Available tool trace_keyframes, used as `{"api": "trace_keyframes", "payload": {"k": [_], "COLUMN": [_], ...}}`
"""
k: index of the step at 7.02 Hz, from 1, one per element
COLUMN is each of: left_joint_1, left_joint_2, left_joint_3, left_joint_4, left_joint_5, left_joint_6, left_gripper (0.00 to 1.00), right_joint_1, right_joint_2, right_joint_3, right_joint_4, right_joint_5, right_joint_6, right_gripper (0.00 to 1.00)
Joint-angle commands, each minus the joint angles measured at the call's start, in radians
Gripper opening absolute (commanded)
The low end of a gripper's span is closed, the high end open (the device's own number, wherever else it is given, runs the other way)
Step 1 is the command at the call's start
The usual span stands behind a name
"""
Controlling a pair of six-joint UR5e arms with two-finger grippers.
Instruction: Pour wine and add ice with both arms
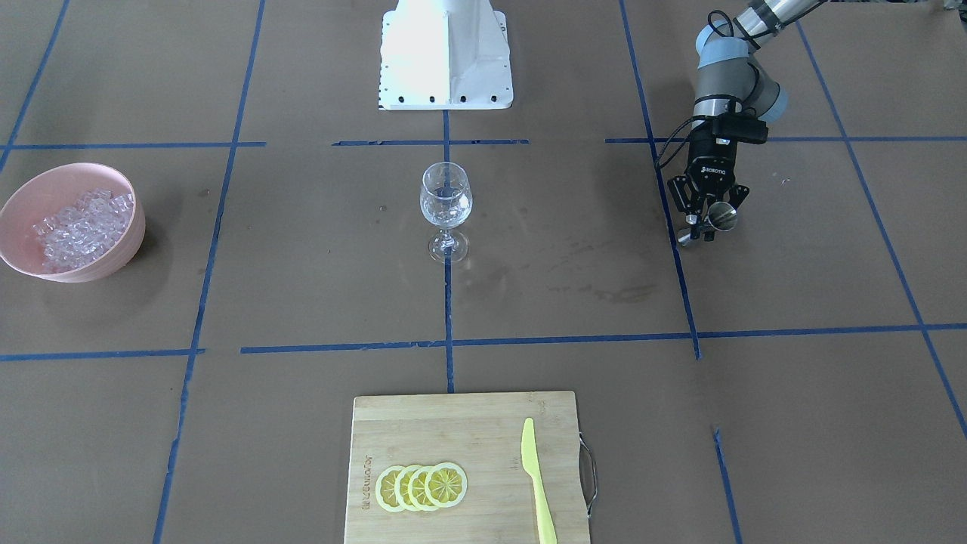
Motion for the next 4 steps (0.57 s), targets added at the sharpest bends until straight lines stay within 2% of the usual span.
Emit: {"api": "trace_keyframes", "payload": {"k": [1,2,3,4], "left_joint_1": [0.005,0.005,0.005,0.005], "left_joint_2": [-0.006,-0.006,-0.006,-0.006], "left_joint_3": [0.010,0.017,0.016,0.016], "left_joint_4": [0.001,-0.001,-0.001,-0.001], "left_joint_5": [0.002,0.002,0.002,0.002], "left_joint_6": [-0.002,-0.002,-0.002,-0.002], "left_gripper": [0.27,0.42,0.67,0.82], "right_joint_1": [-0.001,-0.001,0.001,0.001], "right_joint_2": [0.000,0.002,0.000,0.000], "right_joint_3": [0.000,0.000,0.000,0.000], "right_joint_4": [0.000,0.000,-0.002,-0.002], "right_joint_5": [0.000,0.000,0.000,0.000], "right_joint_6": [0.000,0.000,0.000,0.000], "right_gripper": [1.00,1.00,1.00,1.00]}}
